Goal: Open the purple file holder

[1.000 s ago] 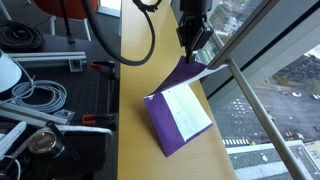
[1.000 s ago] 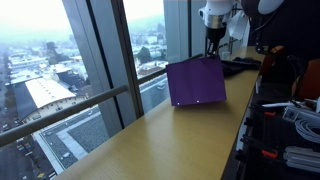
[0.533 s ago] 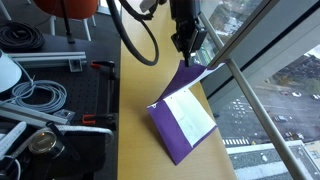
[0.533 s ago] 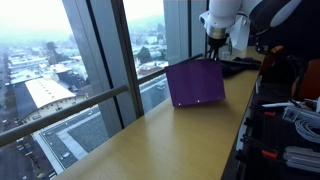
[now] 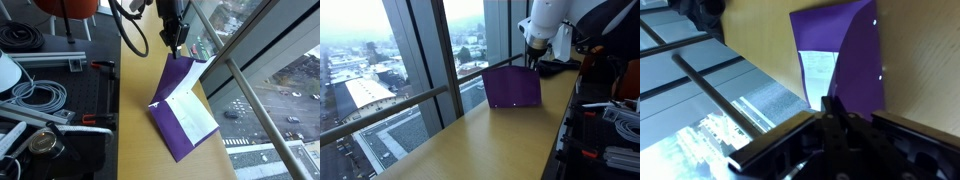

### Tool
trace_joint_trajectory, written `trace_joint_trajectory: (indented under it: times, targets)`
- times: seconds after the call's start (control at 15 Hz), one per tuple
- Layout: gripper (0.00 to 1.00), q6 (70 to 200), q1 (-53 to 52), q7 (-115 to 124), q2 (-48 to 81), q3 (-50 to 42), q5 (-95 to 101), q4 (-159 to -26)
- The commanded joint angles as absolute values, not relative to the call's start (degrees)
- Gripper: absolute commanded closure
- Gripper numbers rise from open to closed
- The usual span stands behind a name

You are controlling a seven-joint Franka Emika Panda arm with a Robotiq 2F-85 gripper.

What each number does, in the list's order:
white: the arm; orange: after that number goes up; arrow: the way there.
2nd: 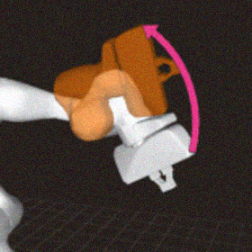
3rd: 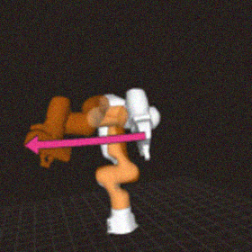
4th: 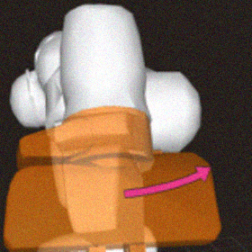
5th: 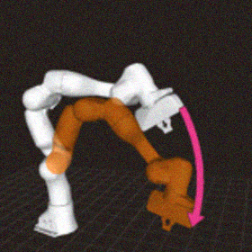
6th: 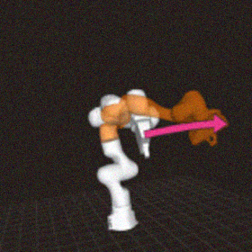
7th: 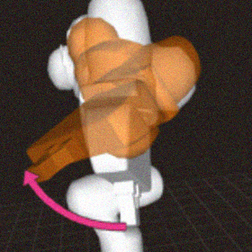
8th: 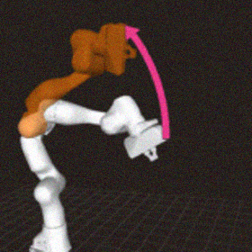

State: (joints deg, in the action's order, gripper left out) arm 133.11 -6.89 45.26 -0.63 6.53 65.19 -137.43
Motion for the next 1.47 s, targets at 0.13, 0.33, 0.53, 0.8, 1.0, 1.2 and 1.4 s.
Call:
trace_joint_trajectory:
  times: [0.13, 0.33, 0.53, 0.8, 1.0, 1.2, 1.4]
  targets:
    - [1.00, 133.17, -9.80, 48.48, -0.46, 9.66, 67.18, -139.86]
    - [1.00, 133.41, -10.71, 48.97, -0.38, 10.53, 67.20, -140.62]
    - [0.99, 133.58, -11.32, 48.88, -0.45, 11.00, 66.59, -140.85]
    - [0.60, 133.87, -11.56, 49.46, -0.76, 11.35, 66.09, -141.71]
    - [0.39, 134.83, -11.53, 49.66, -1.13, 11.34, 64.98, -142.01]
    - [0.17, 137.80, -11.37, 49.22, -1.76, 11.17, 62.33, -141.99]
    - [0.00, 143.52, -11.17, 47.79, -3.12, 10.93, 56.77, -142.63]
